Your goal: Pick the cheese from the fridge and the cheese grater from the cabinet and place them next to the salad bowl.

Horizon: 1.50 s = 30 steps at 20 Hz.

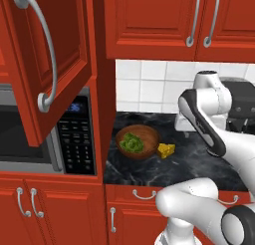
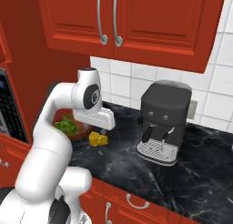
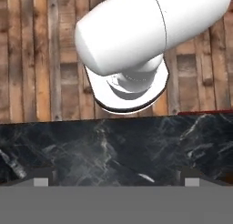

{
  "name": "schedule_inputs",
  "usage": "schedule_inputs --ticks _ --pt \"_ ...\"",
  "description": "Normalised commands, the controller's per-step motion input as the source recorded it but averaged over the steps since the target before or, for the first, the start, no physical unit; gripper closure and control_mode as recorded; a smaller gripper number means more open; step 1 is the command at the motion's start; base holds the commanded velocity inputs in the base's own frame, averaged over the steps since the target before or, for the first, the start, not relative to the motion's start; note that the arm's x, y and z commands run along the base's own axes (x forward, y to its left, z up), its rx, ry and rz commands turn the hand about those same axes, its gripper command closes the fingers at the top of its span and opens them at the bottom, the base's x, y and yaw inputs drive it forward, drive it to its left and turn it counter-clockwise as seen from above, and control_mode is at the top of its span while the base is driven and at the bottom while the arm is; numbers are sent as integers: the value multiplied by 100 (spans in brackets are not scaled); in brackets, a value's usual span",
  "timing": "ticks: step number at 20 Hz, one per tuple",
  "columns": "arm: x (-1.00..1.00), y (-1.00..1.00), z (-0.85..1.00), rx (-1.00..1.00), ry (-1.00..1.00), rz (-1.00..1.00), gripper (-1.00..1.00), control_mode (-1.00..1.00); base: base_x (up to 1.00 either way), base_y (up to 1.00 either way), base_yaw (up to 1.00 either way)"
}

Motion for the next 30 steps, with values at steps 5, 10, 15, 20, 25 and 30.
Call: schedule_inputs --ticks 5,10,15,20,25,30 --pt "0 0 0 15 1 48 -100 -100 0 0 0" --pt "-2 0 0 2 -7 18 -100 -100 0 0 0" --pt "-28 0 0 0 -31 2 -100 -100 0 0 0" --pt "-42 3 0 0 -10 -14 -100 -100 0 0 0" --pt "-3 1 4 0 6 -32 -100 -100 0 0 0" --pt "-20 0 2 0 4 -14 -100 -100 0 0 0"
